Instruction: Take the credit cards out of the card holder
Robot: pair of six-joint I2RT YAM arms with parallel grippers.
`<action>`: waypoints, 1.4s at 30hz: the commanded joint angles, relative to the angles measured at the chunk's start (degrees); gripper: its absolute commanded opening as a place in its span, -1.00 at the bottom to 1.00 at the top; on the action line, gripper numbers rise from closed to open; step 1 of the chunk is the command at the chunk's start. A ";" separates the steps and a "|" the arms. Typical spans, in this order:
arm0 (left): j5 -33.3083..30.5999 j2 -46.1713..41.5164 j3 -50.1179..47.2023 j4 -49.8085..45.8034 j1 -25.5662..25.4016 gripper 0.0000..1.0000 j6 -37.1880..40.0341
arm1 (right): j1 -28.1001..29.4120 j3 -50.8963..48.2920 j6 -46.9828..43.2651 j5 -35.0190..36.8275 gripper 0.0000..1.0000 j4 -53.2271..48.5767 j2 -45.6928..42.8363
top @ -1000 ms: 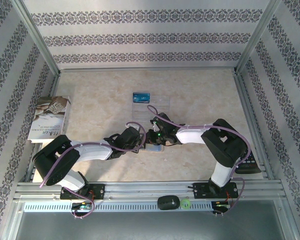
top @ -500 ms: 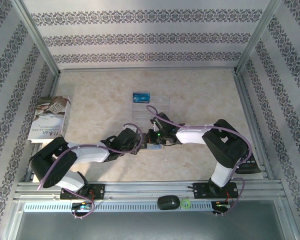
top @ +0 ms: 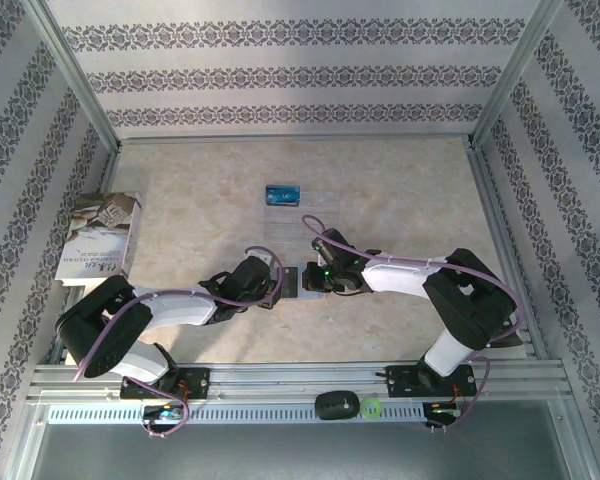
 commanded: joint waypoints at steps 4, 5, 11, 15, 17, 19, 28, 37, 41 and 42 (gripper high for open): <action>1.01 -8.21 0.40 -8.57 0.52 -0.31 0.45 | -0.25 1.91 -4.08 -2.13 -0.63 0.69 -2.26; 0.37 -9.32 0.76 -9.05 0.52 -0.34 1.05 | -0.27 2.19 -4.27 -2.51 -0.62 0.64 -2.22; -0.06 -2.17 5.27 -7.18 1.42 -0.59 4.70 | -0.27 4.04 -4.41 -5.91 -0.61 2.38 -0.05; 0.29 3.19 6.35 -5.38 3.39 -0.59 5.36 | -0.60 5.82 -4.43 -7.14 -0.59 1.78 1.83; 0.16 3.78 5.88 -5.64 4.65 -0.61 5.24 | -0.83 6.22 -3.90 -7.14 -0.57 1.45 2.56; 0.51 3.15 4.73 -5.00 5.33 -0.62 5.16 | -1.00 6.56 -3.89 -7.71 -0.55 1.46 3.55; 2.28 4.64 2.90 -3.74 5.36 -0.65 4.09 | -1.28 7.01 -2.97 -8.44 -0.53 2.46 7.63; 5.02 6.34 2.62 -1.95 5.30 -0.69 3.25 | -1.22 8.09 -0.57 -10.66 -0.52 5.11 9.98; 4.85 6.50 2.22 -2.12 5.36 -0.70 2.88 | -1.23 7.53 0.60 -9.54 -0.73 5.64 10.26; 4.67 6.10 2.08 -2.13 5.34 -0.70 2.86 | -1.30 7.06 0.68 -8.66 -0.84 5.57 9.83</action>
